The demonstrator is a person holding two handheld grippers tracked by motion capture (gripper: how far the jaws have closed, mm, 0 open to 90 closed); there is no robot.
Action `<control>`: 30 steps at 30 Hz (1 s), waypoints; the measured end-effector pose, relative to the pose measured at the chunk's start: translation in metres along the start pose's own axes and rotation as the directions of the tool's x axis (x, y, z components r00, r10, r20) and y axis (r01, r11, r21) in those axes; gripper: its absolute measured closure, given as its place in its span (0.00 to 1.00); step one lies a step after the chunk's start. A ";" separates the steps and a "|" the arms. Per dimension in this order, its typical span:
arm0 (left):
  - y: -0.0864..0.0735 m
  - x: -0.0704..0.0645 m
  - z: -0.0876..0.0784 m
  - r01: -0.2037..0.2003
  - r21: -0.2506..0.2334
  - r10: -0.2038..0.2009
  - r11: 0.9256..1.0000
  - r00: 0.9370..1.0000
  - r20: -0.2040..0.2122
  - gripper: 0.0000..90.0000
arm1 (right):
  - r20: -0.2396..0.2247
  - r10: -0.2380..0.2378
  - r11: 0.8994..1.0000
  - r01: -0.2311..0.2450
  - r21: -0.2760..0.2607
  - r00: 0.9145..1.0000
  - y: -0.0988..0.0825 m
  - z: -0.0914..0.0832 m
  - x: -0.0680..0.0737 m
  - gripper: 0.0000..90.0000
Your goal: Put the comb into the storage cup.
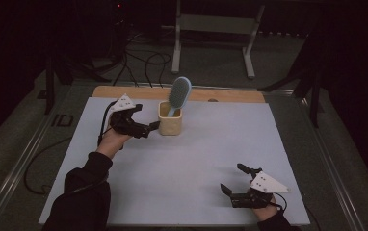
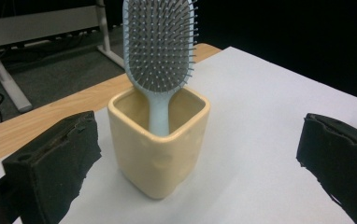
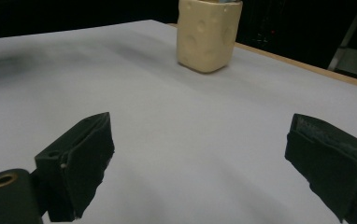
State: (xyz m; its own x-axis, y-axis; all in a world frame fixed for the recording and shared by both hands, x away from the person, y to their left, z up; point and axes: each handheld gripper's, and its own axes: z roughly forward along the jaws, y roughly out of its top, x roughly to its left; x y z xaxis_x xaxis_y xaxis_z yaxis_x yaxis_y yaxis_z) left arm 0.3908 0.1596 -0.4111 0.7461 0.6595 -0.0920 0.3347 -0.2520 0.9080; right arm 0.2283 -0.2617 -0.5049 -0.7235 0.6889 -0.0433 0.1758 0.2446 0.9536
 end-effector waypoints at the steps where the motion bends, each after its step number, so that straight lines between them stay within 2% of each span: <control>1: -0.001 0.000 -0.002 0.000 0.002 0.000 1.000 1.000 0.002 0.00 | 0.001 -0.003 1.000 0.003 -0.001 1.000 0.000 0.000 0.000 0.08; 8: -0.011 0.000 -0.015 -0.018 0.016 0.018 1.000 1.000 -0.013 0.00 | 0.001 -0.004 1.000 0.004 0.003 1.000 0.000 0.000 0.000 0.08; 11: -0.017 0.001 -0.022 -0.006 0.009 0.006 1.000 1.000 -0.021 0.00 | -0.001 -0.004 1.000 0.004 0.006 1.000 0.000 0.001 0.000 0.08; 18: -0.028 0.001 -0.036 -0.017 0.019 0.018 1.000 0.999 -0.048 0.00 | 0.000 -0.004 1.000 0.004 0.002 1.000 0.000 0.002 0.001 0.08; 30: -0.046 0.002 -0.058 -0.006 0.033 0.009 0.999 0.998 -0.068 0.00 | -0.004 -0.003 1.000 0.003 0.006 1.000 0.000 0.003 0.002 0.08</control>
State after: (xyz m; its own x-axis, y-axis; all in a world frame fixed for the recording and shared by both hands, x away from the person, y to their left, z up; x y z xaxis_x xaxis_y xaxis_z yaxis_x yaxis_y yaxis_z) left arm 0.3437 0.2137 -0.4297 0.7079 0.7040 -0.0562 0.3487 -0.2793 0.8946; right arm 0.2291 -0.2582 -0.5055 -0.7264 0.6858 -0.0448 0.1780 0.2507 0.9516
